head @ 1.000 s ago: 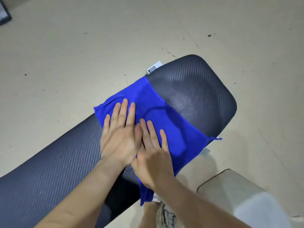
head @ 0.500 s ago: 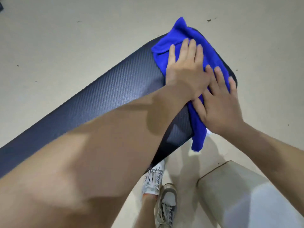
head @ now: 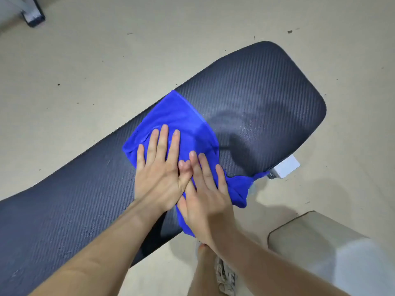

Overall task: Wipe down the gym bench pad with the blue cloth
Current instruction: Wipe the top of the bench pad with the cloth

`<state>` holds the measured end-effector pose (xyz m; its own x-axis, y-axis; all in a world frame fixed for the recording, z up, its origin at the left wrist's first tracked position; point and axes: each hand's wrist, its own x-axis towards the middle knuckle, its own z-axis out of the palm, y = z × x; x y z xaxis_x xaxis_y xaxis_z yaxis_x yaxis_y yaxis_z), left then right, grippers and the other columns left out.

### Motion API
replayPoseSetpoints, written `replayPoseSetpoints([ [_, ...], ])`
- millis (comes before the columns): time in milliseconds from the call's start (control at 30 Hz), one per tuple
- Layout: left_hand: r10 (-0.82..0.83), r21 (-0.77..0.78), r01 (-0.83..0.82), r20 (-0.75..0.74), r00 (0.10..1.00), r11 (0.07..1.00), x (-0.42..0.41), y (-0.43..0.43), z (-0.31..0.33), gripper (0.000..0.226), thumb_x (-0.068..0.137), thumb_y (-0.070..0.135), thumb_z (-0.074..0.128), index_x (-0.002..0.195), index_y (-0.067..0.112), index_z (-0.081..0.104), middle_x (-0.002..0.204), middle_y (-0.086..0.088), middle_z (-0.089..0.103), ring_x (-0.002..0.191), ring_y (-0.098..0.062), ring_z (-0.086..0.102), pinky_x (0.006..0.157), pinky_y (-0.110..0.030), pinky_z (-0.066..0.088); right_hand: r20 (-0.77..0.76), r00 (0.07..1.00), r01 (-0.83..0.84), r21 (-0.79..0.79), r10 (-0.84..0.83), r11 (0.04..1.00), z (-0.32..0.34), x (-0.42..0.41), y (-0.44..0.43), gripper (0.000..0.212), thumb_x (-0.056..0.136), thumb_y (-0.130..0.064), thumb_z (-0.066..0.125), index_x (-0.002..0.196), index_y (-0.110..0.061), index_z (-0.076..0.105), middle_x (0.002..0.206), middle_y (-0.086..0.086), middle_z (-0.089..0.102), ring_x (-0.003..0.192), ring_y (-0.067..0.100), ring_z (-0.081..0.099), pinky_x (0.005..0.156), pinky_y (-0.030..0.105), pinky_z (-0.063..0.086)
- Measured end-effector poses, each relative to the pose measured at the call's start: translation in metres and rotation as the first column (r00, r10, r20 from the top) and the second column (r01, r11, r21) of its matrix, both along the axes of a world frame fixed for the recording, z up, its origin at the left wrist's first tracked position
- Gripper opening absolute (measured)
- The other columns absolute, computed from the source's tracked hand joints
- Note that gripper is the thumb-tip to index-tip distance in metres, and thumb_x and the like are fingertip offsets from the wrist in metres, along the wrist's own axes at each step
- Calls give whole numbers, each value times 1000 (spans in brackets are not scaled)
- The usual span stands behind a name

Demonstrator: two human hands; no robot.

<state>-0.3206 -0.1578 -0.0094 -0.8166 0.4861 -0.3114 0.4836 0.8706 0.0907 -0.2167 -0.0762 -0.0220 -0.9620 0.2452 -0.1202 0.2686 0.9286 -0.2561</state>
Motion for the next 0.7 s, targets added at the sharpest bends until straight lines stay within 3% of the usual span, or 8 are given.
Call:
replayPoseSetpoints([
  [100,95,-63,-93,24,995,994,19,-28,5,70,90,50,18,152,20,9,161,-5,0,148,-22,-1,117,-52,9,50,976,-212,-25,213,977,2,9,-6,62,93,-44,40,150,-21,32,159,3,26,148,18,18,118,45,15],
  [233,245,-59,-242,46,968,968,24,-1,8,77,85,55,11,152,19,-2,160,-6,-13,146,-23,-14,116,-51,-3,53,933,-358,22,356,933,6,5,35,61,93,-47,35,147,-19,37,159,4,27,147,18,22,118,44,20],
  [367,249,70,-252,49,967,965,23,67,2,76,89,55,25,153,18,6,161,-9,-6,147,-26,-9,115,-55,-4,114,952,-294,93,283,951,7,9,96,69,88,-55,37,147,-21,39,158,8,30,145,24,27,115,51,22],
  [500,152,160,-148,-7,988,976,16,124,-3,75,89,60,22,152,19,14,161,-6,2,148,-24,-2,116,-54,-4,174,958,-263,215,229,940,12,12,144,75,93,-60,23,150,-13,31,157,16,27,145,32,26,114,52,17],
  [700,52,247,-19,-127,990,969,4,89,-18,73,87,62,28,148,21,33,157,-4,24,146,-21,17,117,-49,6,109,994,-43,185,23,982,6,8,85,72,94,-49,24,149,-2,27,156,25,24,145,38,22,114,55,16],
])
